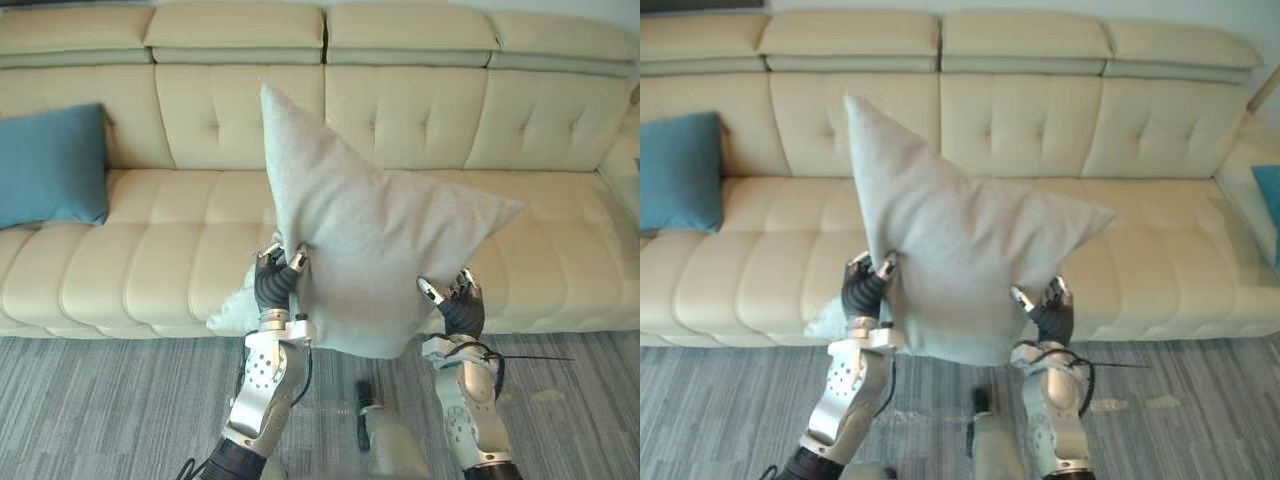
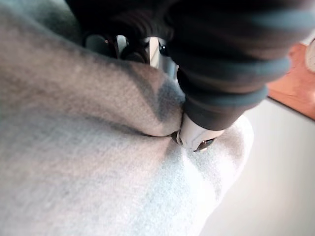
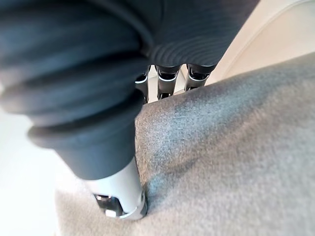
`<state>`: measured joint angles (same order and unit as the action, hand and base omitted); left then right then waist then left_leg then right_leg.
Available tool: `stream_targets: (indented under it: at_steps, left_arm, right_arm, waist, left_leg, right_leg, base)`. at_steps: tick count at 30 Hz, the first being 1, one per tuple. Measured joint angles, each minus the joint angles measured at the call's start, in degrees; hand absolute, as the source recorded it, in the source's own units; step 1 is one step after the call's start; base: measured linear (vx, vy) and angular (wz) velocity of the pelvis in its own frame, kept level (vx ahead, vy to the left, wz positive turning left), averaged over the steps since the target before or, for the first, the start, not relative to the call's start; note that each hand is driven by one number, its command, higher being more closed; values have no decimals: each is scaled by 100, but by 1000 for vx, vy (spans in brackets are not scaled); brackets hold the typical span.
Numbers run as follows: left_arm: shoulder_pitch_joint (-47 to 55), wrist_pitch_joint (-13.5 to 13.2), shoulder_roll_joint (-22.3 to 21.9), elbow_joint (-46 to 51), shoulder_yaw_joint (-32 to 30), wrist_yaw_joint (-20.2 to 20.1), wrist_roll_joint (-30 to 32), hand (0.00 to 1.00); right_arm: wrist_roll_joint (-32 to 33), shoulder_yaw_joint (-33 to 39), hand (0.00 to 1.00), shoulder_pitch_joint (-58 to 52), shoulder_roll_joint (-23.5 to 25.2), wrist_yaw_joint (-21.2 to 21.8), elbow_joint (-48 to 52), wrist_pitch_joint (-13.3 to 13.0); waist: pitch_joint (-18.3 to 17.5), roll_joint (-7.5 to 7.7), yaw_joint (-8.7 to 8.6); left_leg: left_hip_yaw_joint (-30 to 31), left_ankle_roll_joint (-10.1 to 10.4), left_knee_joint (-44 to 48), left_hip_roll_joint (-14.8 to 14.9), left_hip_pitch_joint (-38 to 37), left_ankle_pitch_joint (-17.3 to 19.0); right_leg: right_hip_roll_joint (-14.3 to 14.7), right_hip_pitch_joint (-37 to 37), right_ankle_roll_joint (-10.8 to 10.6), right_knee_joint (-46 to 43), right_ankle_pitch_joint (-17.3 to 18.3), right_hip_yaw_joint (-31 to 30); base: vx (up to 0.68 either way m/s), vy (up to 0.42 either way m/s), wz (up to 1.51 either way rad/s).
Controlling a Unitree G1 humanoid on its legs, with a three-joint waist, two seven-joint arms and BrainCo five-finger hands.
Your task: Pick up cushions and gather them together orderly.
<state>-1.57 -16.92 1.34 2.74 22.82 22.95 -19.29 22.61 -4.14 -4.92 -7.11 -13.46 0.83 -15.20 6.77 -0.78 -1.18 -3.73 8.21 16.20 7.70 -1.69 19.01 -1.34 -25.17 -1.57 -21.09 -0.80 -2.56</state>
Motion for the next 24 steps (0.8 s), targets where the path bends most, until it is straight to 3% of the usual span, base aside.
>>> stream_targets:
  at_steps: [2,4,5,6,8,10,11,13,15,16,19,21,24]
  left_arm:
    - [-24,8,-36,-7,108,-60,-1,100]
    - [-39,11,-79,-6,289,-156,-13,100]
    - [-34,10,-106,-4,314,-200,-21,100]
    - [-32,-16,-112,5,314,-210,-114,100]
    - [-29,-27,-179,12,319,-238,-153,100]
    - [-29,-27,-270,46,363,-293,-232,100]
    - [-29,-26,-271,110,399,-308,-230,100]
    - [-29,-26,-270,236,424,-312,-227,100]
    - [-29,-38,-269,350,430,-315,-218,100]
    - [-30,-86,-219,337,436,-323,-218,100]
    - [-17,-61,-172,310,520,-337,-219,100]
    - [3,-60,-104,286,549,-348,-222,100]
    - [3,-41,12,193,585,-444,-224,100]
  right_arm:
    - [24,157,100,-115,54,1,97,41]
    - [218,251,100,-382,40,0,313,74]
    - [241,280,100,-567,47,0,528,79]
    - [257,287,100,-795,53,0,916,68]
    - [284,321,100,-929,53,-7,1390,-27]
    - [336,377,100,-917,53,-19,1596,-131]
    - [335,386,100,-908,58,-33,1659,-213]
    - [336,399,100,-870,56,-50,1658,-263]
    - [335,409,100,-818,53,-57,1618,-232]
    - [326,416,100,-794,90,-58,1526,-196]
    - [295,573,100,-783,514,-58,1296,-95]
    - [216,603,100,-673,559,-58,1105,-71]
    - [209,605,100,-603,549,-58,830,-75]
  waist:
    - [-26,-51,-56]
    - [-24,-81,-97]
    - [-22,-88,-85]
    - [-23,-107,-1]
    - [-57,-169,46]
    - [-105,-207,108]
    - [-140,-221,123]
    - [-171,-201,123]
    - [-227,-273,160]
    - [-280,-256,208]
    - [-389,126,184]
    - [-442,230,189]
    - [-465,262,167]
  left_leg:
    - [307,179,293,149,15,-146]
    - [421,178,1744,388,577,-408]
    - [356,68,2511,542,869,-729]
    - [73,-177,3456,841,1201,-1103]
    - [-492,-447,4124,1083,1603,-933]
    - [-859,-652,3861,1075,1859,-642]
    - [-1059,-700,3375,993,1964,-476]
    - [-1193,-692,2335,757,1954,-481]
    - [-1128,-585,1137,544,1894,-894]
    - [-1056,-534,687,408,1780,-1374]
    - [-1181,-662,163,-46,1508,-1465]
    - [-1329,-710,-87,-217,1336,-1475]
    - [-1487,-832,-206,-380,1150,-1356]
  right_leg:
    - [87,66,145,-302,392,203]
    - [203,489,272,-169,569,459]
    - [265,729,346,-89,637,553]
    - [341,1064,497,26,782,597]
    - [350,1458,643,58,1074,612]
    - [284,1684,612,120,1195,635]
    - [185,1812,547,164,1253,675]
    - [-3,1960,385,155,1315,725]
    - [-53,2022,248,160,1367,712]
    - [-93,2052,105,130,1449,591]
    - [-429,2174,-72,411,1351,293]
    - [-552,2246,-231,596,1253,76]
    - [-680,2270,-360,557,1169,-220]
  base:
    - [451,-250,18]
    - [377,-208,45]
    - [333,-150,28]
    - [294,-102,15]
    - [282,-53,10]
    - [226,64,15]
    - [231,116,24]
    - [236,156,25]
    - [247,212,3]
    - [255,217,-1]
    - [203,188,8]
    - [167,196,-15]
    - [113,149,-25]
